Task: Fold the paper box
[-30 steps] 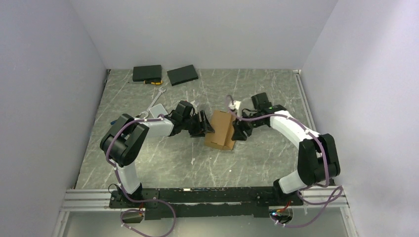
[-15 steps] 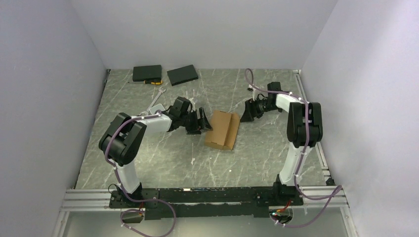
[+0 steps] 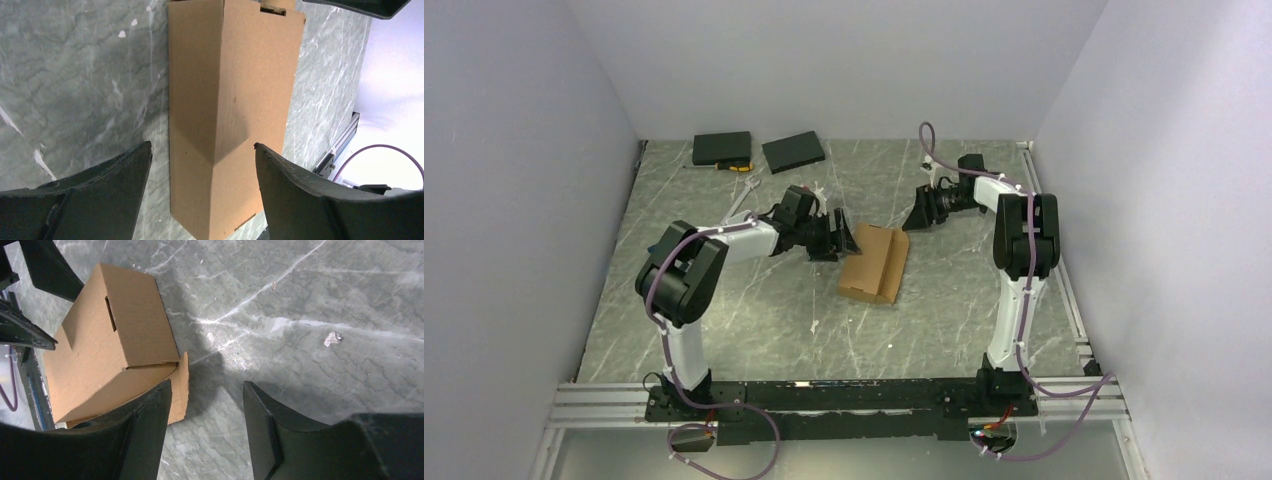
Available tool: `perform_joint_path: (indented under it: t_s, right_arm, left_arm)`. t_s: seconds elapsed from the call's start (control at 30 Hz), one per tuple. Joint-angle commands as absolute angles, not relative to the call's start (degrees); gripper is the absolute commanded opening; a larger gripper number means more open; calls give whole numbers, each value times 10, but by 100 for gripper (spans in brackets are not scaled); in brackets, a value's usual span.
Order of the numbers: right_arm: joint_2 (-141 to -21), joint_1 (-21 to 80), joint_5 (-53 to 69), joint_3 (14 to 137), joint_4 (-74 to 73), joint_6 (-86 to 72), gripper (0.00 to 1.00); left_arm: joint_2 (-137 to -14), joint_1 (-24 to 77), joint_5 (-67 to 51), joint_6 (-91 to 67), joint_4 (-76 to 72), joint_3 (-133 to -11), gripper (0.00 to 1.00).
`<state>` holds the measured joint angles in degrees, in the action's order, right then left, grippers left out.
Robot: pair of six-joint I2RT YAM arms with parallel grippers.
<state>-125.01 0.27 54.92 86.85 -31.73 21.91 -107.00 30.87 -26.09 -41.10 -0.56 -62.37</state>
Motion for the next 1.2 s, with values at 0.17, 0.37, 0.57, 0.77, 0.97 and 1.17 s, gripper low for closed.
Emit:
perform_joint_path:
  t_s: [0.17, 0.37, 0.57, 0.77, 0.97, 1.17]
  right_arm:
    - [-1261, 8, 588, 907, -376, 253, 44]
    - [-1269, 23, 574, 927, -403, 276, 36]
    - [-1260, 30, 561, 921, -400, 287, 21]
    - [-1241, 35, 542, 894, -395, 314, 2]
    - [-1206, 50, 514, 855, -372, 339, 0]
    - [-1146, 69, 489, 790, -321, 357, 0]
  left_arm:
    - [-1122, 301, -271, -398, 25, -685, 73]
    - [-1141, 300, -273, -399, 32, -701, 69]
    - [-1151, 299, -273, -399, 38, -707, 66]
    - [-1161, 298, -271, -400, 49, -714, 61]
    - [-1162, 296, -268, -403, 53, -714, 60]
    - [-1162, 295, -268, -404, 51, -710, 59]
